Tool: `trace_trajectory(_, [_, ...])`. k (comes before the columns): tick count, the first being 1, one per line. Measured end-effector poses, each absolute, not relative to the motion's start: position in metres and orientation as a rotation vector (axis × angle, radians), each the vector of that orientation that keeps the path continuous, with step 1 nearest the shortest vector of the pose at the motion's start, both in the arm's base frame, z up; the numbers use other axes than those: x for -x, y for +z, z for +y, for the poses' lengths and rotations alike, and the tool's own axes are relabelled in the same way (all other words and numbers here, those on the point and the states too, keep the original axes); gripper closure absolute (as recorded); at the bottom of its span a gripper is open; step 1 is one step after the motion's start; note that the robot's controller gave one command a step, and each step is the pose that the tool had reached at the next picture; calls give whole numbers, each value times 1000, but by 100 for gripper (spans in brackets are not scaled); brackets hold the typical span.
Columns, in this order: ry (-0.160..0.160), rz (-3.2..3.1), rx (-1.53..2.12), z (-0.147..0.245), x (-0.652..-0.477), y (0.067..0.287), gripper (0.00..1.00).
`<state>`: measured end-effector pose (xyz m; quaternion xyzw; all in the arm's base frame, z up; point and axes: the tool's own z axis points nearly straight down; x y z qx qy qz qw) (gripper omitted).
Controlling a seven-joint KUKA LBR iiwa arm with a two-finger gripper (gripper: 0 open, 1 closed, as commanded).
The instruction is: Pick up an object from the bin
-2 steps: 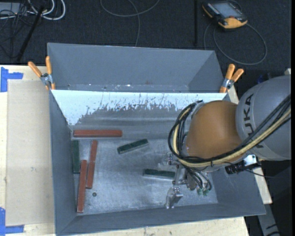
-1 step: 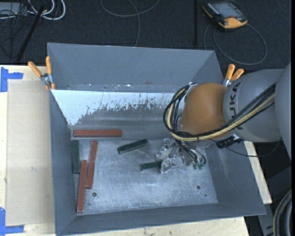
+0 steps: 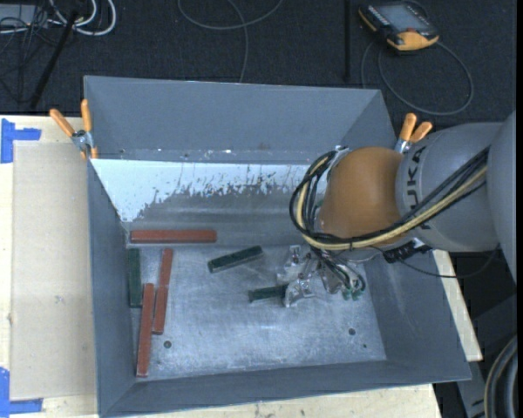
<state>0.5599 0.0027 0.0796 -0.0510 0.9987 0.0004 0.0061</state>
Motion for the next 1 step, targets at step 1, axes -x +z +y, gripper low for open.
trace_trajectory(1, [0,3130,198,13,-566,244,100])
